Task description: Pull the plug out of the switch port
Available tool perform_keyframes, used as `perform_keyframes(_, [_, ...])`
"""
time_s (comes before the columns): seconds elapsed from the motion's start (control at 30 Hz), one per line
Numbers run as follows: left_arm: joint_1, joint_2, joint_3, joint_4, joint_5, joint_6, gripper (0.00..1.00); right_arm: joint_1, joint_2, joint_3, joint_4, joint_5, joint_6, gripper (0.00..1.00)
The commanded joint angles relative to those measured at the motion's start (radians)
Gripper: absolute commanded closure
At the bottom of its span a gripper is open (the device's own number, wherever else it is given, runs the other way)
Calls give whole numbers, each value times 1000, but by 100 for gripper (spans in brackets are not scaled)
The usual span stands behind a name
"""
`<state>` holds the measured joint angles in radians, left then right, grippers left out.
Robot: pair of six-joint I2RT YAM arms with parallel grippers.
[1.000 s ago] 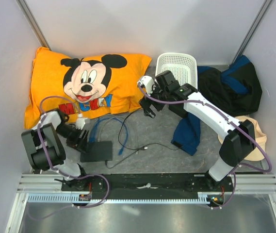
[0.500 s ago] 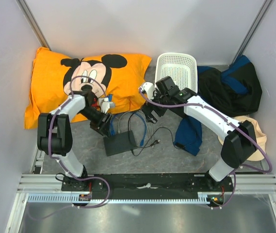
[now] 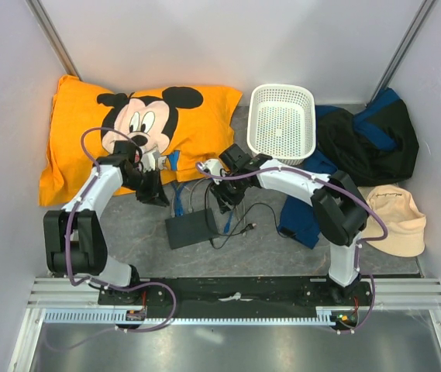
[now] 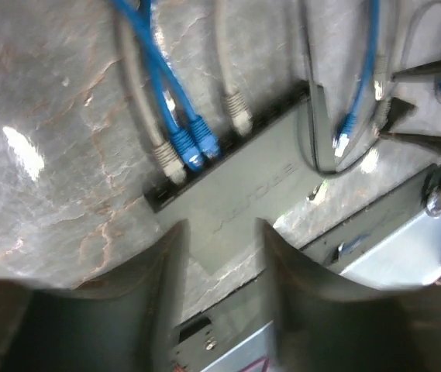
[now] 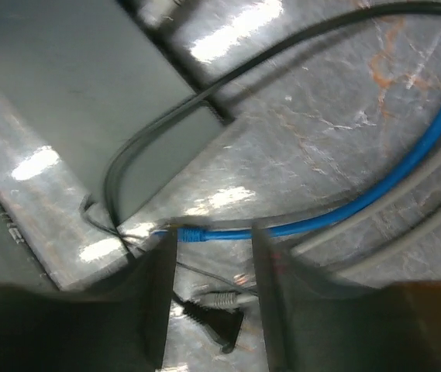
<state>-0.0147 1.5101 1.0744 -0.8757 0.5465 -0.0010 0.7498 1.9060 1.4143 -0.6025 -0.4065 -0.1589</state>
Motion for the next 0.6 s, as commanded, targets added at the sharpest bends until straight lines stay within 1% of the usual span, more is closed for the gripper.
perform_keyframes(0.0, [12, -189, -164, 145, -76, -278, 98, 5, 25, 14, 53, 130, 97, 75])
perform_keyframes(0.03, [10, -223, -209, 180, -65, -363, 98, 5, 34, 18, 53, 141, 99, 82])
perform_keyframes(0.07, [6, -247, -285, 205, -48, -410, 98, 5, 56, 21, 53, 150, 99, 85])
perform_keyframes(0.13, [-16, -274, -341, 251, -63, -540, 98, 13, 76, 32, 56, 156, 93, 84])
perform_keyframes(0.2, [-30, -283, -372, 253, -150, -591, 98, 29, 90, 40, 69, 169, 79, 84])
perform_keyframes(0.23, [-30, -315, -376, 239, -201, -628, 98, 39, 93, 47, 76, 184, 79, 83])
perform_keyframes(0.27, [-30, -329, -376, 221, -274, -645, 98, 43, 102, 51, 81, 192, 79, 82])
perform_keyframes(0.33, [-30, -350, -380, 164, -331, -689, 98, 57, 114, 57, 89, 201, 81, 80])
perform_keyframes(0.4, [-16, -350, -381, 133, -381, -703, 98, 63, 131, 60, 93, 193, 82, 79])
perform_keyframes(0.5, [42, -337, -424, 116, -390, -714, 98, 65, 154, 77, 102, 189, 91, 78])
perform_keyframes(0.57, [48, -318, -453, 142, -369, -718, 98, 65, 183, 100, 102, 181, 90, 77])
